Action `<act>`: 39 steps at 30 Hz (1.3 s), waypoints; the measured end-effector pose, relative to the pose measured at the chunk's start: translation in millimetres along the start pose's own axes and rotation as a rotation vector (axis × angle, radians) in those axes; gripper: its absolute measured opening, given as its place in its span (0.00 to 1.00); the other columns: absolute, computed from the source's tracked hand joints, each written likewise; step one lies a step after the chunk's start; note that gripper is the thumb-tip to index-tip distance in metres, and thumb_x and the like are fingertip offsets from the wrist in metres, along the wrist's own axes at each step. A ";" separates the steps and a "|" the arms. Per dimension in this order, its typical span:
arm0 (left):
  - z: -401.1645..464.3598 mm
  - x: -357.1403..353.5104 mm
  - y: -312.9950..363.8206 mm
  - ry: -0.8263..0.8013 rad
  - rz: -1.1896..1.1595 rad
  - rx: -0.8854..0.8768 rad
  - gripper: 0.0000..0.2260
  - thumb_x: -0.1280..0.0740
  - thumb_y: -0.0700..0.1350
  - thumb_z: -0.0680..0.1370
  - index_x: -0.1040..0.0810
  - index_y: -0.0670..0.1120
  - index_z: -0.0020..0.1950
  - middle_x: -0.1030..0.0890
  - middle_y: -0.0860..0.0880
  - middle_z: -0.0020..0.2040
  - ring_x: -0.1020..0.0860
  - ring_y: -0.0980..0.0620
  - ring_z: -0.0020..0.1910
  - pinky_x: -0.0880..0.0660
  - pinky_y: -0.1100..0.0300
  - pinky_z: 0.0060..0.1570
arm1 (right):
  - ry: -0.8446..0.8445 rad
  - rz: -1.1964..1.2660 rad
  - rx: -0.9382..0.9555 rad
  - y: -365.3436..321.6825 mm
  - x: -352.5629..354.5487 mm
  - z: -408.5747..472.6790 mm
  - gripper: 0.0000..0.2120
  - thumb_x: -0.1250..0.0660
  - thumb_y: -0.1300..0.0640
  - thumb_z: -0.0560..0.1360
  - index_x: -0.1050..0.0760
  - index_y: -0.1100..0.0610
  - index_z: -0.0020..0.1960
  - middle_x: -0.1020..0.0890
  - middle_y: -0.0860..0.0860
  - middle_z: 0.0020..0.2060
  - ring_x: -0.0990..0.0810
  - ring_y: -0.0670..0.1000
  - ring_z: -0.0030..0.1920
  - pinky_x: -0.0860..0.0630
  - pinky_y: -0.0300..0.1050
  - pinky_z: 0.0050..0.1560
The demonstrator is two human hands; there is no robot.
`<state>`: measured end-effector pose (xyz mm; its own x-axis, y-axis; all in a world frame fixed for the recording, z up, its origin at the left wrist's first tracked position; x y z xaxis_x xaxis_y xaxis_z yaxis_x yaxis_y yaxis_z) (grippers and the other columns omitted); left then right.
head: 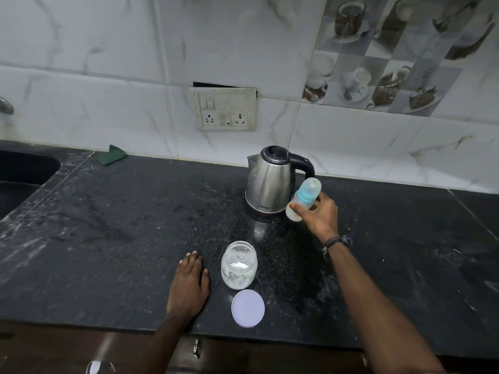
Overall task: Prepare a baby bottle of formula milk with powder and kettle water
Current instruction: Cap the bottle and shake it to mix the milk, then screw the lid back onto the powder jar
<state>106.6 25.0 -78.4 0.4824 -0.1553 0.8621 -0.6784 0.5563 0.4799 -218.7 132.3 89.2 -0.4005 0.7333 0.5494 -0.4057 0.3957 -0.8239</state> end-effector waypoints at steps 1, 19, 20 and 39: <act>0.1 -0.4 0.0 -0.002 0.002 0.000 0.26 0.47 0.52 0.80 0.21 0.36 0.64 0.24 0.37 0.69 0.27 0.38 0.69 0.32 0.43 0.71 | -0.004 0.001 -0.006 2.4 -3.9 3.4 0.30 0.17 0.53 0.63 0.24 0.59 0.61 0.16 0.56 0.56 0.17 0.54 0.54 0.20 0.52 0.56; 2.8 -0.5 -0.9 -0.004 0.048 -0.015 0.26 0.47 0.53 0.80 0.23 0.38 0.67 0.25 0.39 0.71 0.28 0.41 0.71 0.33 0.45 0.72 | -0.095 -0.147 -0.157 62.8 -64.8 15.3 0.33 0.18 0.48 0.63 0.25 0.60 0.62 0.18 0.59 0.58 0.22 0.61 0.60 0.24 0.53 0.58; 2.9 -0.7 -1.1 -0.003 0.049 -0.017 0.26 0.47 0.52 0.80 0.23 0.38 0.67 0.25 0.39 0.71 0.28 0.41 0.71 0.33 0.45 0.72 | -0.096 -0.153 -0.153 63.0 -65.4 15.7 0.33 0.18 0.48 0.63 0.25 0.60 0.61 0.18 0.59 0.58 0.22 0.62 0.60 0.24 0.53 0.58; -1.8 13.1 5.4 0.070 -0.163 0.021 0.27 0.48 0.55 0.81 0.24 0.40 0.69 0.26 0.41 0.72 0.29 0.42 0.72 0.38 0.52 0.73 | -0.307 -0.394 -0.099 46.0 -44.2 -116.1 0.22 0.30 0.40 0.72 0.24 0.51 0.59 0.20 0.51 0.53 0.20 0.53 0.54 0.22 0.49 0.55</act>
<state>110.2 27.4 -64.9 0.6237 -0.1841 0.7597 -0.5996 0.5109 0.6160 -124.3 182.2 10.9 -0.4617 0.3274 0.8244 -0.5011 0.6706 -0.5469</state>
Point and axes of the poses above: each hand's wrist, its own z-axis towards the middle knuckle, its own x-axis out of the back of the hand, y = z × x, the point moved 4 cm from there along z, towards the middle knuckle
